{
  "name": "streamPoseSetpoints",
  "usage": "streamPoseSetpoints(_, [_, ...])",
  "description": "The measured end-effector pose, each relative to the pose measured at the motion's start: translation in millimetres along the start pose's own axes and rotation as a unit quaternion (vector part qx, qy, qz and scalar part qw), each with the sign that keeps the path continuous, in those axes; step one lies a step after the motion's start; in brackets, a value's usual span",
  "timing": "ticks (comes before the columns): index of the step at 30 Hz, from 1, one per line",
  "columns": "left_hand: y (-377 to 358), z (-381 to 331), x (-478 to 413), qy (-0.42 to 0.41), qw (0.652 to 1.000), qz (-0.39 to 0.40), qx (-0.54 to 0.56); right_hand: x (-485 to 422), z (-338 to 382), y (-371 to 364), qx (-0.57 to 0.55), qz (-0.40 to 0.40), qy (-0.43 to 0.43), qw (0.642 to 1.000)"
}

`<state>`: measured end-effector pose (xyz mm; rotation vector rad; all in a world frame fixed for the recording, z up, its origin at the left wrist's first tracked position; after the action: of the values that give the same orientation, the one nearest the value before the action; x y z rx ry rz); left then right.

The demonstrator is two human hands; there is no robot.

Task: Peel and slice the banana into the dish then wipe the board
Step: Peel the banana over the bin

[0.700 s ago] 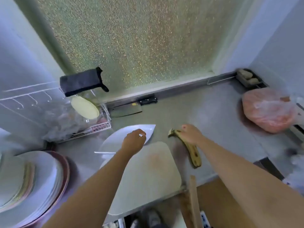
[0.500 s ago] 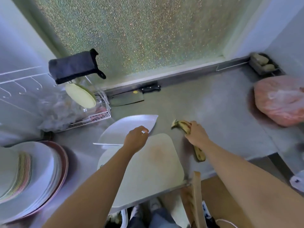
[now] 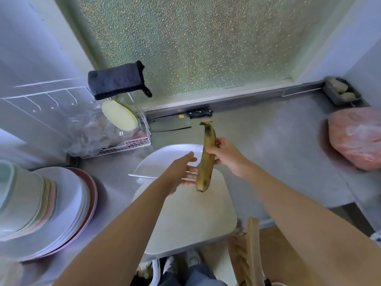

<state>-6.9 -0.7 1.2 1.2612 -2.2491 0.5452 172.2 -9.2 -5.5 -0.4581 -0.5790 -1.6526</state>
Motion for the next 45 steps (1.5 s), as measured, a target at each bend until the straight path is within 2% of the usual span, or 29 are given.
streamPoseSetpoints(2, [4,4,10,0.002,1.0,0.021,-0.017,5,-2,-22,0.001,0.034,0.005,0.999])
streamPoseSetpoints(5, [20,16,24,-0.02,0.995,0.018,-0.092,13,-9,-41,0.072,0.075,0.027,0.994])
streamPoseSetpoints(8, [37,23,36,-0.043,0.99,-0.001,-0.134,17,-16,-44,0.095,0.106,-0.021,0.99])
streamPoseSetpoints(11, [51,28,46,-0.049,0.987,-0.059,-0.144,22,-11,-48,0.053,0.072,-0.028,0.996])
streamPoseSetpoints(15, [55,35,62,-0.068,0.983,-0.087,-0.145,37,-3,-67,-0.02,0.019,0.019,0.999])
streamPoseSetpoints(20, [64,46,78,-0.111,0.982,-0.13,-0.081,54,3,-92,-0.037,0.09,0.038,0.995])
streamPoseSetpoints(22, [72,53,84,-0.137,0.971,-0.154,-0.12,60,6,-100,-0.031,0.096,0.035,0.994])
streamPoseSetpoints(25, [81,62,92,-0.143,0.96,-0.174,-0.167,62,6,-107,0.111,0.071,0.084,0.988])
streamPoseSetpoints(29, [90,71,106,-0.124,0.954,-0.177,-0.208,66,5,-111,0.286,0.062,0.148,0.945])
streamPoseSetpoints(33, [94,79,119,-0.1,0.963,-0.178,-0.176,73,-2,-122,0.344,0.069,0.167,0.921])
streamPoseSetpoints(39, [97,90,134,-0.093,0.977,-0.165,-0.101,81,-11,-138,0.317,0.084,0.161,0.931])
streamPoseSetpoints(43, [93,96,145,-0.092,0.983,-0.151,-0.042,86,-10,-150,0.315,0.068,0.172,0.931])
streamPoseSetpoints(45, [93,97,147,-0.109,0.98,-0.166,-0.034,88,-11,-154,0.285,0.055,0.157,0.944])
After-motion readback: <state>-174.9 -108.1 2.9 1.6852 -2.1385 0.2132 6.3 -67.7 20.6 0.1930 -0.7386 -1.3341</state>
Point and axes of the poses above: each hand's wrist, its own x-axis away from the middle knuckle, its own y-axis out of the back of the hand, z = x × y, the point moved 1 cm from there along -x, towards the middle knuckle, and after that the axes turned 7 degrees about -y, right-handed, at the moved point
